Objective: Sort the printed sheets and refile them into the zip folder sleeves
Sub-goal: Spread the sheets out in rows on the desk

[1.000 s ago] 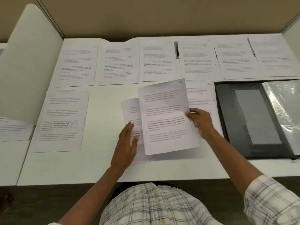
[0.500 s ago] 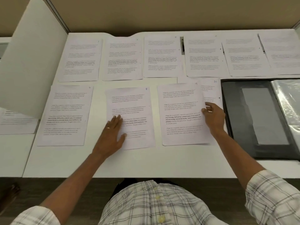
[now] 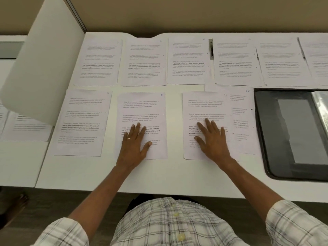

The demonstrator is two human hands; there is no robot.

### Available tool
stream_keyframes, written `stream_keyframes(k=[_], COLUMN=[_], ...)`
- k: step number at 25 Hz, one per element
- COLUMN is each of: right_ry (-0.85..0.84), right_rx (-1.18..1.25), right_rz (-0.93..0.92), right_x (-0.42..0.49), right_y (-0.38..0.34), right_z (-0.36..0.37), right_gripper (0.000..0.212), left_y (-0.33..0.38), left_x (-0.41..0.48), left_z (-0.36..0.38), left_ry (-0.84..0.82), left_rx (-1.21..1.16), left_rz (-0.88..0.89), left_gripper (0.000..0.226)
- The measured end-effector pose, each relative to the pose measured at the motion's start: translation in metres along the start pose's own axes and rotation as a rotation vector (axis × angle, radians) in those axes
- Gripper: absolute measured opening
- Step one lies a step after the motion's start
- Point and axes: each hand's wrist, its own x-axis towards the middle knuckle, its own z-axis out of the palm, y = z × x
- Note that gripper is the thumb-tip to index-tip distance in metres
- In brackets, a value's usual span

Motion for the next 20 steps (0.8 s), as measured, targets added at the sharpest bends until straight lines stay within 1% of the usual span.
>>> stream_keyframes(k=[4,9,14,18,20], right_ry=[0.013,0.035,0.014,0.043,0.054], right_rx=[-0.003,0.038,0.014,-0.019,-0.055], right_rz=[0.023,0.039,0.053,0.022,0.001], right_x=[-0.001,-0.001,-0.004,-0.003,-0.004], right_y=[0.002,0.008,0.008,0.005,-0.002], right_z=[0.001,0.002,0.003,0.007,0.01], right_gripper=[0.063,0.072,0.078,0.082,0.083], left_y=[-0.021,-0.041,-0.043,-0.044,-0.044], left_x=[-0.009,-0.01,-0.009,-0.007,-0.006], left_z=[-0.009,-0.021,-0.022,-0.024,-0.026], left_ry=[-0.005,-0.005,-0.026,0.003,-0.008], left_rx=[0.012,-0.002,-0.004,0.006,0.0], left_rz=[-0.004,-0.043,0.024,0.013,-0.013], left_gripper=[0.073,0.073,0.073,0.073,0.074])
